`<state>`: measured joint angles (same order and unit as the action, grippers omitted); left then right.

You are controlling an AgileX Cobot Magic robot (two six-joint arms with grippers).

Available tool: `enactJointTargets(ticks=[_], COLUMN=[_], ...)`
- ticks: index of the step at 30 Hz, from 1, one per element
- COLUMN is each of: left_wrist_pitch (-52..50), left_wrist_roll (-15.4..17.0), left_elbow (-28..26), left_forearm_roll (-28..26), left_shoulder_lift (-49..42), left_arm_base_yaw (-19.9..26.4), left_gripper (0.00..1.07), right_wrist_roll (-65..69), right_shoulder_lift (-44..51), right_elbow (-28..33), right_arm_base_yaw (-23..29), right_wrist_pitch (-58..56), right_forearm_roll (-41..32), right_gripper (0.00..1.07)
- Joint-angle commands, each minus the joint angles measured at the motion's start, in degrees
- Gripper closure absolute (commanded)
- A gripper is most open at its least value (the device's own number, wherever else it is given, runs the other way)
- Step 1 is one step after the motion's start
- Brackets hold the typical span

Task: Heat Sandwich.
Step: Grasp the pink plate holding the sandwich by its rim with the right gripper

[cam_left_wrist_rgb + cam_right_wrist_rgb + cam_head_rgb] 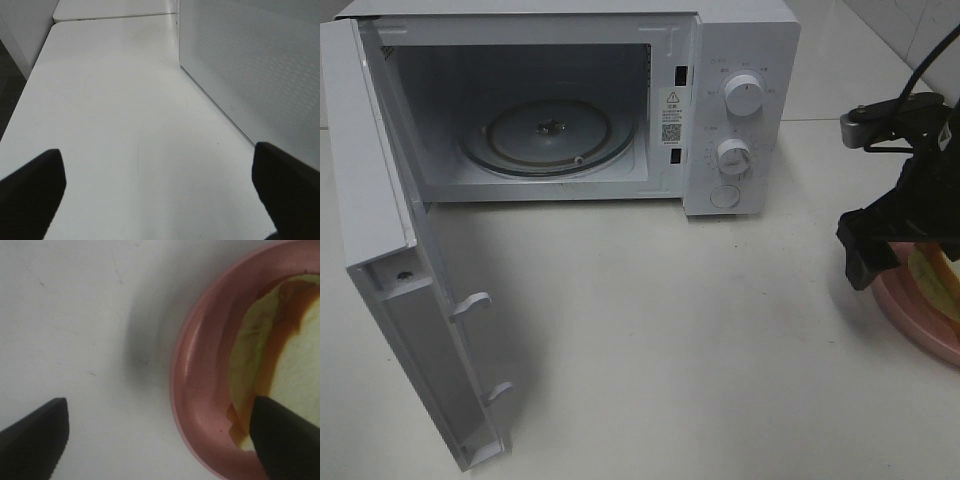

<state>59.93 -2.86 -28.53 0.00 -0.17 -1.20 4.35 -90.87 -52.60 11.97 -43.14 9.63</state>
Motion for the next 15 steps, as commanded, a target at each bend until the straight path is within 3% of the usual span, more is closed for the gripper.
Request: enactJointTargets(ticks=[1, 15], left_wrist_pitch=[-0.6, -0.6], left_wrist_roll=[0.2, 0.2], left_elbow=[0.3, 0.3], left_forearm_roll=[0.0, 0.0], left_shoulder_lift=[-1.5, -1.5], left_arm_base_yaw=[0.0, 0.0], left_gripper=[0.1, 0.1], right_wrist_roll=[-2.6, -4.4], right_shoulder_lift=[-1.9, -9.7], right_elbow=[-0.2, -0.2], right_arm_base_yaw=[-1.5, -4.1], right_wrist_pitch=[-1.9, 3.6], right_forearm_roll=[-1.3, -2.6], right_gripper=[0.14, 0.16])
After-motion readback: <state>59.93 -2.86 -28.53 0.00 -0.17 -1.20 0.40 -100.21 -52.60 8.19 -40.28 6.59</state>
